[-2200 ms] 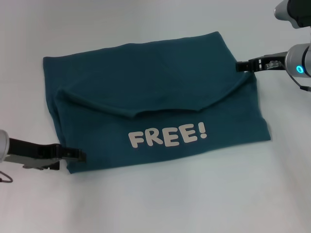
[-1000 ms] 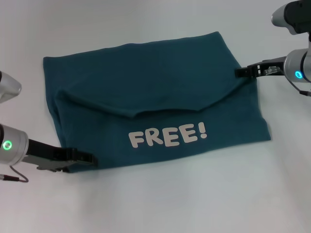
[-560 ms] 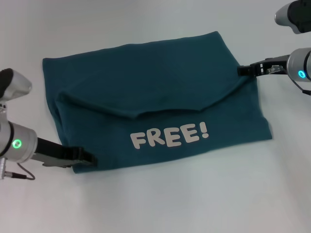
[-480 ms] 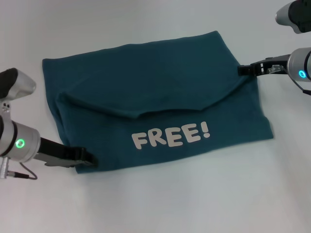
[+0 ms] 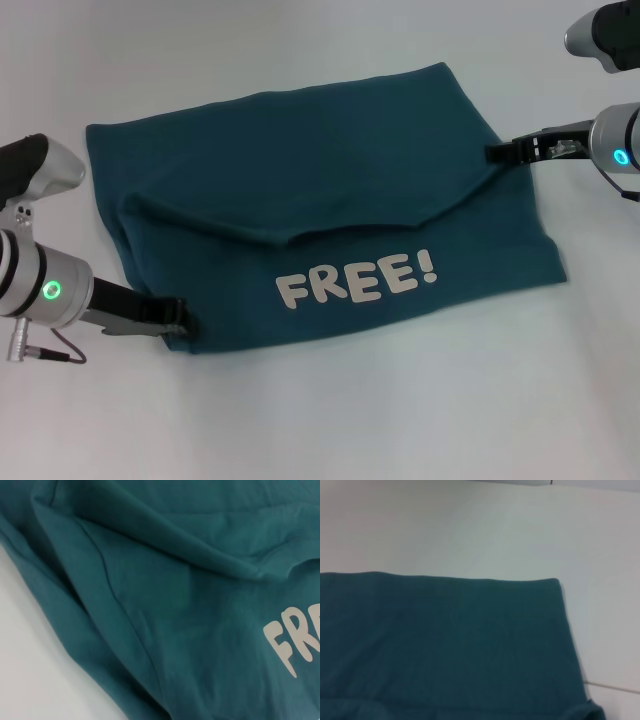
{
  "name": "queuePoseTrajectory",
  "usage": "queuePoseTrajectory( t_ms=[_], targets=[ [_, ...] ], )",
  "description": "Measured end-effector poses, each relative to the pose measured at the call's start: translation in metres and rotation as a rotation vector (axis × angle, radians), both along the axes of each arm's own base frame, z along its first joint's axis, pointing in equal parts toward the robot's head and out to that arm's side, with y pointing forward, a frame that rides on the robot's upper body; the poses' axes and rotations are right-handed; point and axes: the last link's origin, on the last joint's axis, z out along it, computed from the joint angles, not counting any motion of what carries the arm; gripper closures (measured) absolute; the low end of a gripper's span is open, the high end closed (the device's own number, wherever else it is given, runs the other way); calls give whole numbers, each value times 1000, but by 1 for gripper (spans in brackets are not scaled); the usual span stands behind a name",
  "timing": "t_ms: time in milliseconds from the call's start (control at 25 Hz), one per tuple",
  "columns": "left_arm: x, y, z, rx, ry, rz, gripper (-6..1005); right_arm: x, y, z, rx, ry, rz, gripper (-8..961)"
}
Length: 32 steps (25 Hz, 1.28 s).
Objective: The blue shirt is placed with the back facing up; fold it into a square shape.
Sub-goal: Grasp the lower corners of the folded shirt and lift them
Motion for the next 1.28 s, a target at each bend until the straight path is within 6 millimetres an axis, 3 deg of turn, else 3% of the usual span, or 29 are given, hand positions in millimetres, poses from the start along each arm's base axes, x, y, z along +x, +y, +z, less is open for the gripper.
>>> queuePoseTrajectory(
  t_ms=[240,760,1000,1280],
  targets=[
    [5,-1,-2,-28,3,-36,962,3,-7,4,-60,14,-57,35],
    [1,-2,5,-42,14,-69,967,36,-45,6,-231,-18,-305,36],
    [2,-2,5,-52,24,-83,966,50,-55,3,-224,55,-313,37],
    [4,-2,3,-61,25,-90,966,53,-58,-6,-231,76,-298,37]
  ],
)
